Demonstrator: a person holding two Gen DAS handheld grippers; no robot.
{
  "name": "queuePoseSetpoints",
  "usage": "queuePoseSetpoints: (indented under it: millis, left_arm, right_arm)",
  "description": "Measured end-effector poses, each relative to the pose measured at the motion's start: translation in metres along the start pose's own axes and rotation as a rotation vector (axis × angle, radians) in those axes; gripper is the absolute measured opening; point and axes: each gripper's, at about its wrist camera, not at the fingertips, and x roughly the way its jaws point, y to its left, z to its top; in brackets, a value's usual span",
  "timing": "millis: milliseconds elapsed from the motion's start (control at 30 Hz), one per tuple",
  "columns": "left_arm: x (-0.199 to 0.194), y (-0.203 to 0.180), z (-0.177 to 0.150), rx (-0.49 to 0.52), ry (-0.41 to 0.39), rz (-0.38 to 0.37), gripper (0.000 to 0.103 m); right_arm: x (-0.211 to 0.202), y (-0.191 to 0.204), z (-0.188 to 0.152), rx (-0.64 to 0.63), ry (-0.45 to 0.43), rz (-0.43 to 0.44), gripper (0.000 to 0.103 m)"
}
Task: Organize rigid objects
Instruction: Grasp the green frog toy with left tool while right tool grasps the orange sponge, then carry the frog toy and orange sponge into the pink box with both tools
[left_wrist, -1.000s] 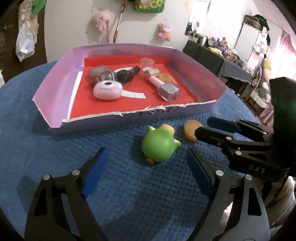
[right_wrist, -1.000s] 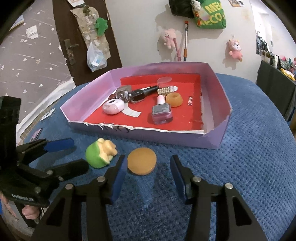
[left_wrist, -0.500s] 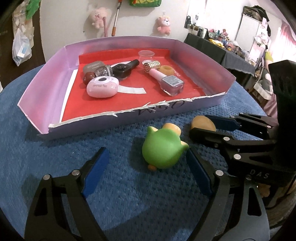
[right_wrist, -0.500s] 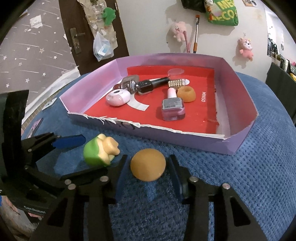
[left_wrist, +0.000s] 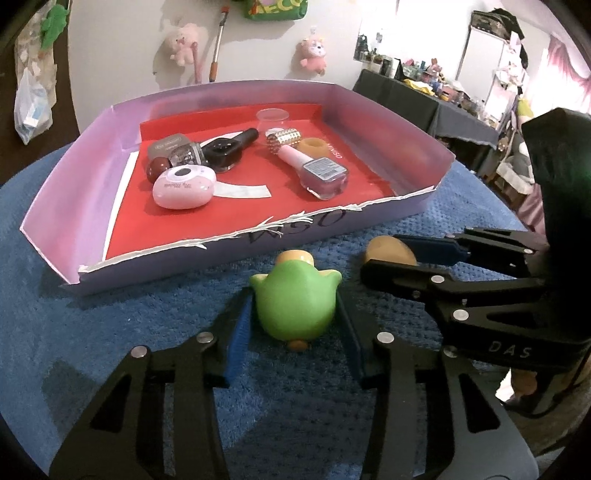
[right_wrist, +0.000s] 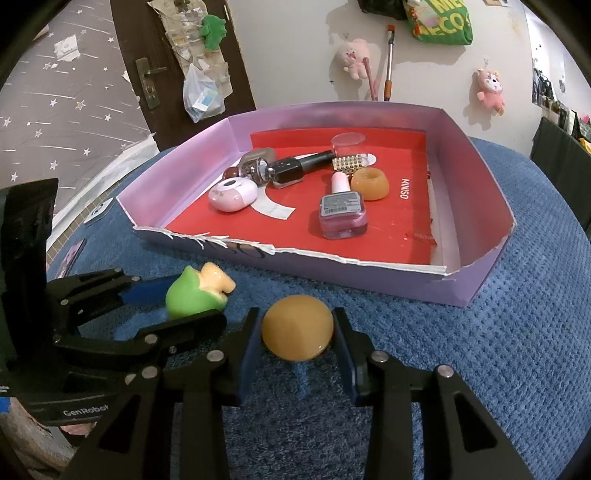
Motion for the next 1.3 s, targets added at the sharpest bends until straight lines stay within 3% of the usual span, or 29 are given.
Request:
queuePoseSetpoints:
  millis: [1300]
  left_arm:
    - [-0.057,0.003,0.004,-0.006,-0.098,-0.063,0.04]
  right_arm:
    - [-0.031,0.02,0.011,-0.011,-0.046,0.094,0.04]
